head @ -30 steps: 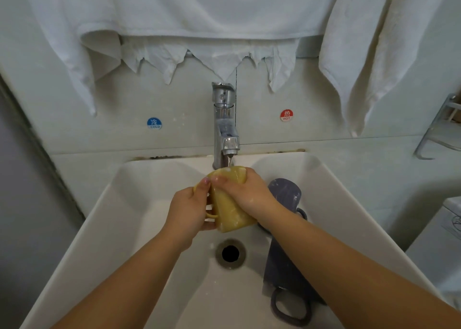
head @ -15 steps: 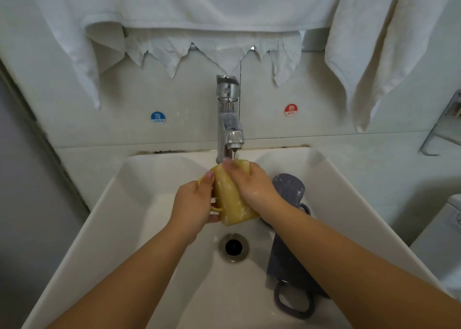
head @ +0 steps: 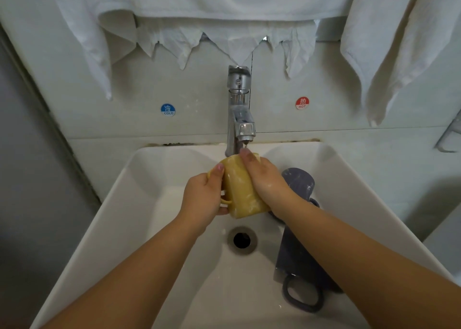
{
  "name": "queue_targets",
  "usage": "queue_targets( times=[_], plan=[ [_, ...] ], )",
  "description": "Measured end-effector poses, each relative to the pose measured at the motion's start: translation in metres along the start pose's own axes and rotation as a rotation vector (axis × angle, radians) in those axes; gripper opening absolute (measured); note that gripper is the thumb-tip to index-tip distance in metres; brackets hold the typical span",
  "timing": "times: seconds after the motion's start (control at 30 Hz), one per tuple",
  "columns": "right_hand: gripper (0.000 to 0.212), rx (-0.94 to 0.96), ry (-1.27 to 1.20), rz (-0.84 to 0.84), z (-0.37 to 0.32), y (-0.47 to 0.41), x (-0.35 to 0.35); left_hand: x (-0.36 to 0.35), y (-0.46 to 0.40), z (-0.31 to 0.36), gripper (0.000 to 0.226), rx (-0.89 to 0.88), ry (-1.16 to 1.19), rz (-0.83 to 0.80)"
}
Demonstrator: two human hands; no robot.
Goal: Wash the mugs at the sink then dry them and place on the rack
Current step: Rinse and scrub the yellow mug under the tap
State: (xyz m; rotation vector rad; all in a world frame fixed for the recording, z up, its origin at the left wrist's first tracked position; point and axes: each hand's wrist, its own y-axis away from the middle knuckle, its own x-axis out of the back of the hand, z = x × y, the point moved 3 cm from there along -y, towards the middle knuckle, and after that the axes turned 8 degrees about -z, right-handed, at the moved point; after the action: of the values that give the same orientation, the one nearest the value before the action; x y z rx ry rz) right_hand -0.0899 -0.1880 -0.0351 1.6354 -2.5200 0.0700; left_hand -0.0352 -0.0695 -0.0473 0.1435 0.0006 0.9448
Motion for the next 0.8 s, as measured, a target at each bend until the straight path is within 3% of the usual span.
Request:
queue_targets(
  times=[0.17,0.27,0.37,0.47,0.53,0.6,0.73,0.8],
  plan=[
    [0.034,0.015,-0.108,-0.185,0.0026,0.0027,0.0013,0.0085,-0.0048,-0.0013,0.044,0.080,0.095,-0.003],
    [0.023,0.016,-0.061,-0.152,-0.0015,0.0031,0.0020,0.0072,-0.0062,-0.0027,0.043,0.072,0.079,-0.038],
    [0.038,-0.105,-0.110,-0.127,-0.0015,-0.0001,0.0039,0.0055,-0.0067,-0.0047,0.042,0.087,0.090,-0.051],
    [0.025,-0.085,-0.181,-0.244,-0.0012,0.0028,0.0061,0.0088,-0.0077,-0.0052,0.043,0.116,0.133,-0.059],
    [0.037,-0.078,-0.168,-0.303,0.0000,0.0050,0.0070,0.0098,-0.0087,-0.0057,0.044,0.123,0.143,-0.087],
    [0.046,-0.067,-0.139,-0.290,0.0005,0.0038,0.0058,0.0083,-0.0093,-0.0063,0.044,0.120,0.125,-0.111],
    [0.034,-0.142,-0.143,-0.169,-0.0044,0.0035,0.0053,0.0071,-0.0101,-0.0082,0.044,0.126,0.118,-0.099],
    [0.034,-0.159,-0.204,-0.221,-0.0039,0.0034,0.0059,0.0093,-0.0099,-0.0076,0.045,0.138,0.134,-0.099]
  ],
)
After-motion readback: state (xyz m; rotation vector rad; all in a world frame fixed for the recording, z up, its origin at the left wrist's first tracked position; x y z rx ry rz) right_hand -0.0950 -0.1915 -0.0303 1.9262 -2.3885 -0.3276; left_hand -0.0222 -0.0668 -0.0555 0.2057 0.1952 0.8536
